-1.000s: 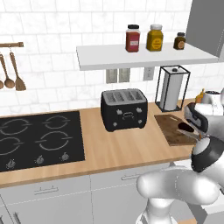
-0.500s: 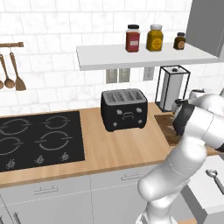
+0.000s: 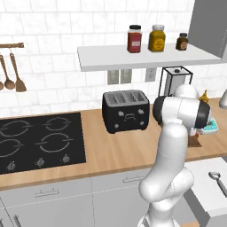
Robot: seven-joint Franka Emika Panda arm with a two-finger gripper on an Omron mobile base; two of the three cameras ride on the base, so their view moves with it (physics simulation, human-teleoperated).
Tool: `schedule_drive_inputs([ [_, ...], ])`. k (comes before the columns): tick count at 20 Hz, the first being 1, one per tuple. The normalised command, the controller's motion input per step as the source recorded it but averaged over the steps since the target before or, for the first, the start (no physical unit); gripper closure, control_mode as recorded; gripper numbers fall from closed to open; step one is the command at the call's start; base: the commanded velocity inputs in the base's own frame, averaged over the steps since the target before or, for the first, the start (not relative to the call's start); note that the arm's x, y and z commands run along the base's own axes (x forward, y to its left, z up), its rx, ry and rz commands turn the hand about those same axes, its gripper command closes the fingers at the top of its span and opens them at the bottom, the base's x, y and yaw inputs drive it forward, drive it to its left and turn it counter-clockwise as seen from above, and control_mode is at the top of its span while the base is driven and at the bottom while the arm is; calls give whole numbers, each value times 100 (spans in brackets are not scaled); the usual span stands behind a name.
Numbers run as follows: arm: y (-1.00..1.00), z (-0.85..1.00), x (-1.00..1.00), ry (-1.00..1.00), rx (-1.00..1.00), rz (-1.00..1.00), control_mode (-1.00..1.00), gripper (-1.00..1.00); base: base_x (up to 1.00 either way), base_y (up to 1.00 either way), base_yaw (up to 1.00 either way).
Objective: Place the appropriate cutting tool for cutting the avocado skin on the cutting board.
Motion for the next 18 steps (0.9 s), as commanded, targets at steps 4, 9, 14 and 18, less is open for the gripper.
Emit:
schedule_drive_inputs([
  [4, 32, -47, 3, 3, 0, 4, -100, -100, 0, 0, 0],
  [9, 48, -32, 0, 5, 0, 1, -100, -100, 0, 0, 0],
  [14, 52, 2, -22, 1, 0, 0, -100, -100, 0, 0, 0],
  [18, 32, 37, -62, -6, 0, 0, -100, -100, 0, 0, 0],
])
